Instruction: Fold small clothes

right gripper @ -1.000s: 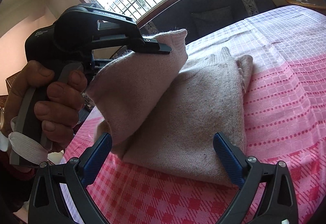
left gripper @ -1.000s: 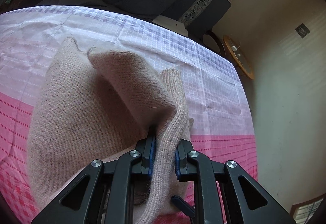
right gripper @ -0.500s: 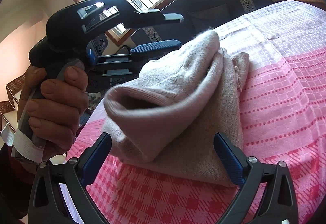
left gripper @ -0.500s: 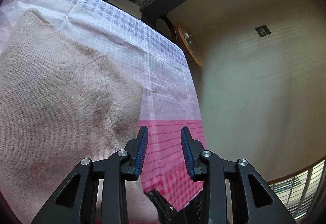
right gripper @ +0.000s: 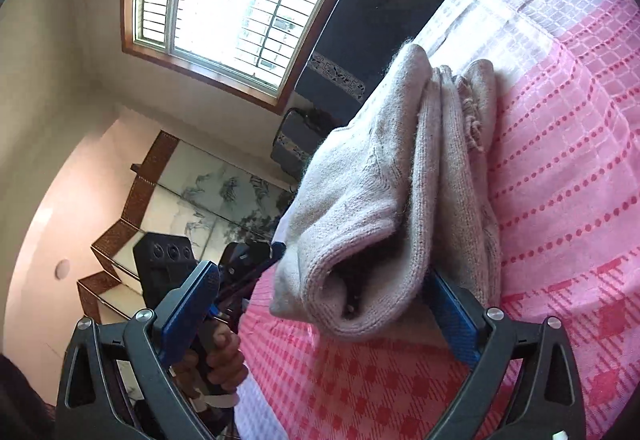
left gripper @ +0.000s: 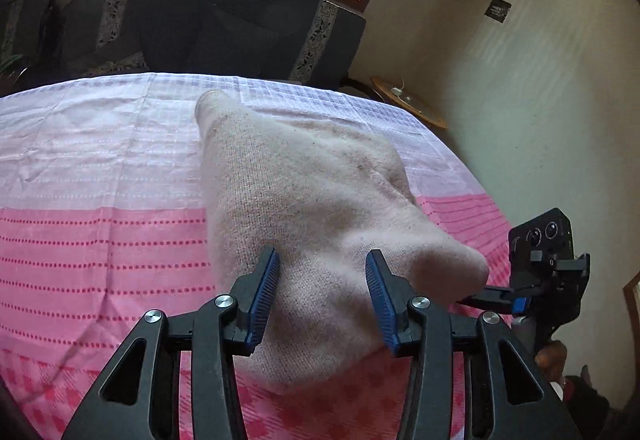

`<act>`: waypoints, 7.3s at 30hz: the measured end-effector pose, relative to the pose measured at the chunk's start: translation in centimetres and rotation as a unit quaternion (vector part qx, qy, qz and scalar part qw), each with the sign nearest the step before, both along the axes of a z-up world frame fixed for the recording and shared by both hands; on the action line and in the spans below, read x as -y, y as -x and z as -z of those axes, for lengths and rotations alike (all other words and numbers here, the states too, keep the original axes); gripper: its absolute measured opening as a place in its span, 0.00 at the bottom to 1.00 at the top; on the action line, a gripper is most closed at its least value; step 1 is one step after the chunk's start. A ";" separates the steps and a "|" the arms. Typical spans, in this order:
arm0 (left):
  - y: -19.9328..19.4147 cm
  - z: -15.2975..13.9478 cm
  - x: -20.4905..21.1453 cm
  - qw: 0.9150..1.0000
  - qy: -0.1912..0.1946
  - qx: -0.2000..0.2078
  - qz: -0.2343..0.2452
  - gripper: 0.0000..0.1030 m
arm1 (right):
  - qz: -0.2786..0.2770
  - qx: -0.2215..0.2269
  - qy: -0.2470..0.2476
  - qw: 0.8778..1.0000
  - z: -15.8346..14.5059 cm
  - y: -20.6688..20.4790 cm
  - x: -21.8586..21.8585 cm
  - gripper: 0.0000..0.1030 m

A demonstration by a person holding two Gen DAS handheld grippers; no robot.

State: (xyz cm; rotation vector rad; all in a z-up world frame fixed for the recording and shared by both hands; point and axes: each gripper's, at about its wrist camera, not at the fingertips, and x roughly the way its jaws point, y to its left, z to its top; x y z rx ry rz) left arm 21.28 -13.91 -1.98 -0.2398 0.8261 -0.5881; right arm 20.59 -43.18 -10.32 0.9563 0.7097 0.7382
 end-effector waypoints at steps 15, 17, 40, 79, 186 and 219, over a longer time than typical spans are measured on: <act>0.5 2.4 -2.5 0.994 0.104 -0.001 -0.023 0.49 | -0.032 -0.067 0.205 0.976 -3.7 -8.5 -4.6 0.19; 0.3 2.5 -2.9 0.994 0.109 -0.004 -0.032 0.55 | -0.022 -0.016 0.174 0.984 -5.2 -7.4 -3.7 0.19; 1.7 3.5 0.5 0.998 -0.011 0.050 -0.019 0.69 | 0.005 -0.050 0.274 0.960 -1.0 -2.5 -1.2 0.09; 3.4 3.5 1.0 0.975 -0.153 0.070 -0.146 0.93 | 0.104 0.080 0.366 0.921 -6.8 5.0 -4.6 0.62; -7.4 4.4 -3.3 0.991 0.102 -0.082 -0.026 0.97 | 0.033 -0.029 0.181 0.983 -5.0 -4.2 1.8 0.90; -1.3 6.1 -4.9 0.988 0.092 -0.033 -0.115 0.97 | 0.067 0.021 0.336 0.939 -7.9 -10.8 -1.3 0.04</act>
